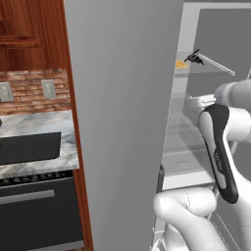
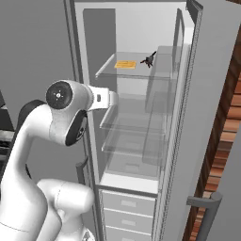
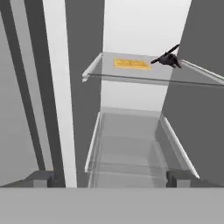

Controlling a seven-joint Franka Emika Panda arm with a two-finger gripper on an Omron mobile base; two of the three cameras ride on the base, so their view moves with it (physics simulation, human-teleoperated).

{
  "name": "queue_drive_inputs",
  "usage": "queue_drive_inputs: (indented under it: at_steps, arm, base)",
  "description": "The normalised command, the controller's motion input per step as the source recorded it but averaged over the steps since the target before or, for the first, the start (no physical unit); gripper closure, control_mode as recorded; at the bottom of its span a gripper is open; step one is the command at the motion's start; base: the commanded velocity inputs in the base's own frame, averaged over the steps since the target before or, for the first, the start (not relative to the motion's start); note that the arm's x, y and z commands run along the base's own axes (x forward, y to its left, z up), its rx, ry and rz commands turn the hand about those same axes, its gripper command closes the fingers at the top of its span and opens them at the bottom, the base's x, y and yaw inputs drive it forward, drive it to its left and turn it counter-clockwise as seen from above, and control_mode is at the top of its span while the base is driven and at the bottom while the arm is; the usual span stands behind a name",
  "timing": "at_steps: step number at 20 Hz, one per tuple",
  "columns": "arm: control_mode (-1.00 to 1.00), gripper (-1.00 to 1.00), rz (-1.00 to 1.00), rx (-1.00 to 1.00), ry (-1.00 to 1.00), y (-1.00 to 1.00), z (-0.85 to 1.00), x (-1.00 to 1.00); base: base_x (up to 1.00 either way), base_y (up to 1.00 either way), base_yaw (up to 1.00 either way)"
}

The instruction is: Take the fish out of the fridge, briefly rinse it in the sink, and place it on the tray next to the sink.

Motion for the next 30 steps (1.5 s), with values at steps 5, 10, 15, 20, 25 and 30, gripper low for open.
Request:
queue_drive_inputs:
  at_steps: [5,10,15,20,25,30]
  arm:
    - [-1.00,-1.00,0.00,0.00,-0.29,-0.87,0.90,-0.03]
    - [-1.00,-1.00,0.00,0.00,-0.09,-0.99,0.53,0.14]
    - [-1.00,-1.00,0.00,0.00,0.00,-0.57,0.05,0.70]
    - [-1.00,-1.00,0.10,-0.07,0.10,0.26,0.00,0.67]
    - [-1.00,-1.00,0.03,-0.03,0.00,0.21,0.00,0.05]
    - [-1.00,-1.00,0.00,0.00,0.05,-0.03,0.00,0.60]
  base:
    - [0.00,0.00,0.00]
    - [0.00,0.00,0.00]
    - [0.00,0.00,0.00]
    - [0.00,0.00,0.00]
    - [0.00,0.00,0.00]
    - [0.00,0.00,0.00]
